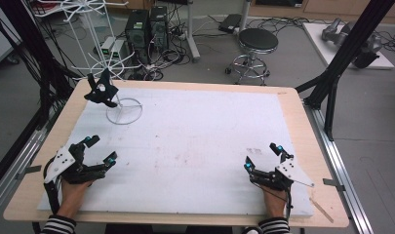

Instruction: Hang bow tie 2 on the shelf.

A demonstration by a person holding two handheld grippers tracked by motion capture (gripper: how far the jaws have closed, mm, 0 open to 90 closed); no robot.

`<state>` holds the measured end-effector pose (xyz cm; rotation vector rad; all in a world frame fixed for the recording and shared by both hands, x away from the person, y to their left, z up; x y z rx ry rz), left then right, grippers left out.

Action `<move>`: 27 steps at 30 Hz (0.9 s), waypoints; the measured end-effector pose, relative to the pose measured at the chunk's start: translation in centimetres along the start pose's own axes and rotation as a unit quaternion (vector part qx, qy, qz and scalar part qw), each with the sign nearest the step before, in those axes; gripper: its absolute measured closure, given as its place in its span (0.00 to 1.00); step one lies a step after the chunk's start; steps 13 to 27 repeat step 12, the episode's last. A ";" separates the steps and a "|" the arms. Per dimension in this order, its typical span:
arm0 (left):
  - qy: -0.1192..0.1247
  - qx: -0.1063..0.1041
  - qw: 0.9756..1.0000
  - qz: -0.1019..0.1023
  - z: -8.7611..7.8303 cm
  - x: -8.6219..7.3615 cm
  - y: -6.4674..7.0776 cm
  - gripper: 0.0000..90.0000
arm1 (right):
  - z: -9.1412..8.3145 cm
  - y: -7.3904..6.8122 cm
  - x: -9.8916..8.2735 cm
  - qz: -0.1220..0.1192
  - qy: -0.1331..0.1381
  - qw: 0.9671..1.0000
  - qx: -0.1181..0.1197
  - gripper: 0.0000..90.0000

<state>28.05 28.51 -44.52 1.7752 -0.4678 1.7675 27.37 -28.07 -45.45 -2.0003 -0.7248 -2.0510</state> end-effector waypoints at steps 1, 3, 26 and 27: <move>-0.001 0.003 1.000 0.000 0.0 -0.2 0.0 0.15 | 0.0 0.0 0.0 0.000 0.000 1.000 0.000 0.02; -0.001 0.003 1.000 -0.006 0.1 -0.6 -0.1 0.15 | 0.0 0.0 0.0 0.000 0.000 1.000 0.000 0.02; 0.005 0.014 1.000 -0.005 0.0 -1.0 0.0 0.15 | 0.0 -0.2 0.0 -0.006 -0.002 1.000 -0.004 0.02; 0.005 0.014 1.000 -0.005 0.0 -1.0 0.0 0.15 | 0.0 -0.2 0.0 -0.006 -0.002 1.000 -0.004 0.02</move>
Point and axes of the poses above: each handheld gripper's, and its own axes: z roughly forward along the jaws, x roughly out of its top, y roughly to its right, the point moved 1 cm from there along z, roughly forward along the jaws, and after that the axes turned 10 degrees about -z, right-handed, at the moved point
